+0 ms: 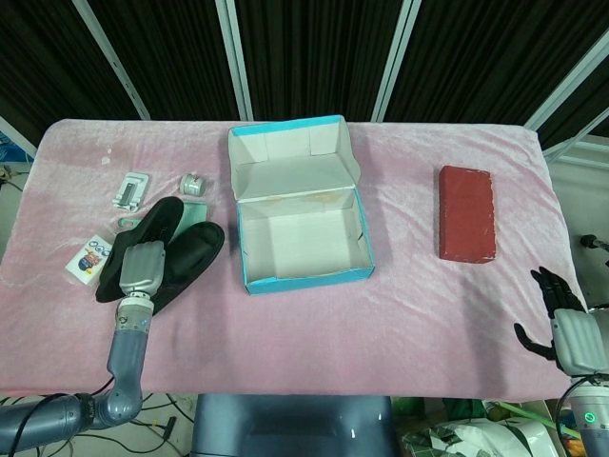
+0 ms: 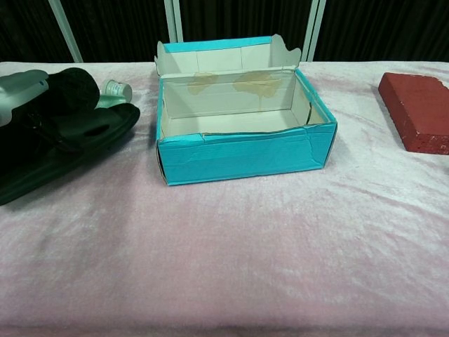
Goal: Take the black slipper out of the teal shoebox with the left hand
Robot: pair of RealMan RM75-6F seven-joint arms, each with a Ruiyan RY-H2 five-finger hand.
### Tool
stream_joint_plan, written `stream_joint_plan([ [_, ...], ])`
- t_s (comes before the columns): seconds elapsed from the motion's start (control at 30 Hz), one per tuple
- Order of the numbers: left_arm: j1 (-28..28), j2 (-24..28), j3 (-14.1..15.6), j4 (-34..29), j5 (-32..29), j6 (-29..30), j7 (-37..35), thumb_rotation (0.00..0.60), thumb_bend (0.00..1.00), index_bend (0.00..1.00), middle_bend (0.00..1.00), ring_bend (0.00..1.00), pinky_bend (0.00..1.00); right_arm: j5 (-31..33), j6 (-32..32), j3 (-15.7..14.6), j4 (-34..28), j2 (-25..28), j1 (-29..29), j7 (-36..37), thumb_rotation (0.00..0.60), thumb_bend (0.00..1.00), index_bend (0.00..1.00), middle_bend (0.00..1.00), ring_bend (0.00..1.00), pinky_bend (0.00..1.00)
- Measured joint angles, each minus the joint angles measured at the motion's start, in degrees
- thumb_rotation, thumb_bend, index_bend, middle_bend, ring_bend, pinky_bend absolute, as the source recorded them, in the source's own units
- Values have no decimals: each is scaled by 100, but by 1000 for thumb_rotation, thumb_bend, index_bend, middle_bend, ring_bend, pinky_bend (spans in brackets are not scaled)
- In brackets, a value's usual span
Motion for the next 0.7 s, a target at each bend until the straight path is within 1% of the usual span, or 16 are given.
stream_joint_plan([
  [0.07,44,30,-4,-76,158,93,-100,600,0,0,45,0,126,-2,6,-1,-3,6,2,-6,600,264,0,33,0,174],
  [0.17,179,165,29,-311,558,356,-267,600,0,0,74,0,106,-10,20,13,-24,16,18,-30,600,264,0,33,0,174],
  [0.27,413,452,135,-696,1049,721,-426,600,0,0,102,0,99,-23,23,33,-51,26,51,-97,600,264,0,33,0,174],
  [0.37,712,829,302,-1067,1520,1142,-551,600,0,0,120,0,94,-44,22,50,-75,32,89,-189,600,264,0,33,0,174],
  [0.47,1108,1208,542,-1389,1979,1671,-680,600,0,0,120,0,88,-76,7,72,-145,39,154,-334,600,265,0,33,0,174],
  [0.57,1612,1497,895,-1654,2474,2236,-840,600,0,1,118,0,85,-127,-4,87,-239,49,218,-488,600,264,0,33,0,174],
  [0.6,1820,1599,1064,-1737,2659,2426,-912,600,0,2,117,0,83,-138,-3,90,-266,52,231,-537,600,264,0,33,0,172],
  [0.7,2305,1838,1498,-1889,2997,2753,-1101,600,0,7,112,0,74,-164,18,96,-349,57,256,-736,600,264,0,33,0,161],
])
